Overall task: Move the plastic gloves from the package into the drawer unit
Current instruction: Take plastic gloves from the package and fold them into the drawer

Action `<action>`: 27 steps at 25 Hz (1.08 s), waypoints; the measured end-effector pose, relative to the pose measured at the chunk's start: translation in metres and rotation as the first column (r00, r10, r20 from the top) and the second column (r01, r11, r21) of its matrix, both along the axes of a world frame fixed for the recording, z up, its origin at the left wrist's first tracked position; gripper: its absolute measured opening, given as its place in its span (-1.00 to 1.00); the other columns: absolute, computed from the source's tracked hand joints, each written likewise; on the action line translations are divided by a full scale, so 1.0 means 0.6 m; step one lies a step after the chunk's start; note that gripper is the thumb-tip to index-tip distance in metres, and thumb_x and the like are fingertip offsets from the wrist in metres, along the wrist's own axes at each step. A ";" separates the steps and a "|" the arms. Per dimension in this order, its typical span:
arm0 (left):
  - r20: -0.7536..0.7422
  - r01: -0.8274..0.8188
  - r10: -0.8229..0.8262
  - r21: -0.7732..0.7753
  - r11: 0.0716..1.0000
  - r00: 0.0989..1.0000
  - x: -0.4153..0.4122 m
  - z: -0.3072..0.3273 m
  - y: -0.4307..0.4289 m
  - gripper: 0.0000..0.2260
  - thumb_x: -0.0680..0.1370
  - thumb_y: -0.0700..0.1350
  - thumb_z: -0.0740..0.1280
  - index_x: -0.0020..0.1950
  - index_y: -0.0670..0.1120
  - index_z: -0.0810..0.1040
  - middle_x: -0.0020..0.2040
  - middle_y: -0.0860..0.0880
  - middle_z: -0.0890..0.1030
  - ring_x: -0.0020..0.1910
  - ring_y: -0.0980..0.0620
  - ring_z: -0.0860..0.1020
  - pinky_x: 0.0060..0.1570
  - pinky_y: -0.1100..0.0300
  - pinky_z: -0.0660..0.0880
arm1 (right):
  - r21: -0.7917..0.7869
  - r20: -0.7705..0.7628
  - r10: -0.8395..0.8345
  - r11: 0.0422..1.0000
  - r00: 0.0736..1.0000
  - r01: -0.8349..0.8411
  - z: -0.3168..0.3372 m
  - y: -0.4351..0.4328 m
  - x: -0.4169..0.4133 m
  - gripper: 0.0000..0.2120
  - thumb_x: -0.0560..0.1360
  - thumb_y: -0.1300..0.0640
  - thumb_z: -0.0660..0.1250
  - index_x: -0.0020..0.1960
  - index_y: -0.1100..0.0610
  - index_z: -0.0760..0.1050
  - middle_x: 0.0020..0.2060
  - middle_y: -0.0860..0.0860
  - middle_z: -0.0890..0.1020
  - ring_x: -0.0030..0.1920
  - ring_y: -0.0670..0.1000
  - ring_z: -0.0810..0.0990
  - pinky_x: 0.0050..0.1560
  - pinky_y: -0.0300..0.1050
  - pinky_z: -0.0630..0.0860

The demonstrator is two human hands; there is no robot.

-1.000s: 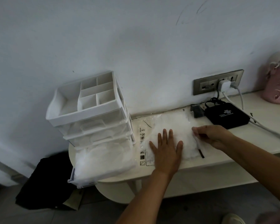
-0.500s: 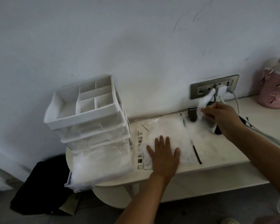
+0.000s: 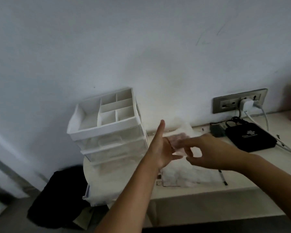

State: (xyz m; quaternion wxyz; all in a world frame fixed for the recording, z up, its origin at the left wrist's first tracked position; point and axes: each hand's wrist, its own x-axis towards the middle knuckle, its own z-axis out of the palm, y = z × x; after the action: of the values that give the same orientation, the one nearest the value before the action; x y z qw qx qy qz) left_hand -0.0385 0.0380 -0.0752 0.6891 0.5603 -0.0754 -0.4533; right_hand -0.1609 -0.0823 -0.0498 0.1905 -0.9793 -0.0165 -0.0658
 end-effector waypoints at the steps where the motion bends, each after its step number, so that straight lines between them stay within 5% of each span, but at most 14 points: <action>1: 0.046 0.010 -0.011 0.024 1.000 0.999 0.008 0.007 0.012 -0.53 0.54 0.21 0.22 0.07 -0.18 0.63 -0.05 -0.09 0.69 0.00 -0.02 0.62 0.18 -0.03 0.46 | -0.039 -0.007 0.055 0.998 0.998 -0.055 0.001 0.012 0.001 -0.94 0.48 -0.04 0.32 -0.15 -0.16 0.45 -0.06 -0.20 0.61 -0.19 -0.25 0.52 -0.22 -0.47 0.34; 3: 0.180 0.014 -0.030 0.089 0.996 0.983 0.013 0.019 0.034 -0.83 0.55 -0.08 0.31 -0.03 -0.15 0.64 -0.16 -0.05 0.70 -0.14 0.07 0.65 -0.05 0.15 0.54 | -0.072 -0.047 0.121 0.990 0.991 -0.125 0.007 0.034 0.004 -0.84 0.48 -0.08 0.33 -0.22 -0.17 0.38 -0.06 -0.23 0.60 -0.21 -0.27 0.47 -0.20 -0.46 0.30; 6: 0.451 -0.056 -0.027 0.169 0.984 0.892 0.018 0.029 0.068 -0.89 0.56 -0.21 0.30 -0.06 -0.17 0.63 -0.25 -0.02 0.69 -0.23 0.14 0.66 -0.11 0.28 0.55 | 0.021 -0.124 0.094 0.995 0.988 -0.093 0.031 0.057 0.014 -0.78 0.40 -0.23 0.36 -0.26 -0.11 0.47 -0.12 -0.19 0.66 -0.23 -0.27 0.51 -0.14 -0.39 0.39; 8: 0.595 -0.058 -0.064 0.183 0.981 0.801 0.016 0.043 0.098 -0.89 0.57 -0.22 0.30 -0.03 -0.18 0.62 -0.22 -0.04 0.69 -0.19 0.14 0.66 -0.11 0.35 0.54 | 0.164 -0.018 -0.094 0.982 0.995 0.096 0.052 0.061 0.026 -0.63 0.30 -0.33 0.33 -0.33 -0.02 0.51 -0.38 -0.10 0.62 -0.37 -0.19 0.55 -0.26 -0.34 0.46; 11: 0.733 0.048 -0.195 0.217 0.975 0.652 0.011 0.077 0.147 -0.86 0.59 -0.26 0.26 0.05 -0.19 0.60 -0.09 -0.11 0.69 -0.12 0.14 0.66 -0.06 0.37 0.52 | 0.291 0.110 -0.351 0.906 0.930 0.307 0.062 0.054 0.057 -0.52 0.24 -0.37 0.29 -0.24 0.06 0.53 -0.35 -0.07 0.61 -0.30 -0.10 0.58 -0.26 -0.23 0.50; 14: 0.761 0.143 -0.265 0.225 0.964 0.592 0.011 0.107 0.192 -0.81 0.60 -0.28 0.23 0.11 -0.12 0.60 -0.02 -0.09 0.67 -0.03 0.06 0.65 -0.01 0.29 0.55 | 0.487 -0.196 -0.009 0.867 0.981 0.106 0.052 0.068 0.077 -0.53 0.27 -0.33 0.41 -0.05 0.02 0.58 -0.17 -0.05 0.63 -0.11 -0.02 0.59 -0.10 -0.17 0.52; 16: 0.709 0.144 -0.245 0.201 0.969 0.661 0.017 0.120 0.222 -0.80 0.61 -0.25 0.20 0.13 -0.11 0.59 -0.01 -0.10 0.67 -0.06 0.00 0.65 -0.08 0.22 0.58 | 0.613 -0.239 0.176 0.790 0.955 0.008 0.052 0.089 0.081 -0.59 0.31 -0.23 0.44 -0.02 0.05 0.62 -0.11 0.00 0.67 -0.06 0.00 0.62 -0.03 -0.17 0.55; 18: 0.607 0.147 -0.259 0.229 0.962 0.751 0.027 0.132 0.260 -0.79 0.60 -0.19 0.21 0.19 -0.12 0.55 0.02 -0.12 0.68 -0.11 0.00 0.67 -0.18 0.22 0.60 | 0.695 -0.156 0.199 0.718 0.967 -0.036 0.054 0.110 0.091 -0.79 0.38 -0.03 0.42 -0.10 0.09 0.62 -0.21 -0.02 0.69 -0.16 -0.08 0.66 -0.15 -0.34 0.52; 20: 0.544 0.177 -0.314 0.290 0.941 0.778 0.037 0.137 0.294 -0.69 0.52 -0.07 0.28 0.24 -0.12 0.54 0.08 -0.13 0.67 -0.03 0.02 0.66 -0.16 0.26 0.58 | 0.633 -0.121 0.209 0.770 0.970 -0.087 0.055 0.129 0.101 -0.94 0.44 0.10 0.39 -0.17 0.07 0.61 -0.34 -0.05 0.67 -0.30 -0.11 0.63 -0.23 -0.38 0.49; 23: 0.548 0.182 -0.340 0.323 0.929 0.764 0.039 0.127 0.310 -0.65 0.45 0.00 0.34 0.18 -0.11 0.58 0.04 -0.11 0.68 0.00 0.09 0.64 -0.14 0.29 0.56 | 0.534 -0.163 0.249 0.836 0.955 -0.127 0.043 0.166 0.116 -0.95 0.46 0.13 0.40 -0.17 0.07 0.61 -0.45 -0.06 0.62 -0.45 -0.13 0.54 -0.31 -0.35 0.48; 27: 0.681 -0.065 -0.241 0.391 0.918 0.692 0.057 0.086 0.302 -0.93 0.52 -0.13 0.38 -0.08 -0.11 0.63 -0.24 -0.03 0.69 -0.27 0.13 0.64 -0.36 0.36 0.50 | 0.453 -0.203 0.142 0.891 0.969 -0.036 0.030 0.192 0.142 -0.84 0.39 0.00 0.47 -0.23 0.08 0.60 -0.58 -0.08 0.51 -0.57 -0.19 0.41 -0.48 -0.38 0.36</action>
State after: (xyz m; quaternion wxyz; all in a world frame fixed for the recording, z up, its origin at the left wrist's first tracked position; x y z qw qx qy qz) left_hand -0.0044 0.2191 -0.0235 0.4574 0.8118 -0.2745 -0.2375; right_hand -0.0757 0.0329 -0.0317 0.4132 -0.9086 -0.0239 0.0554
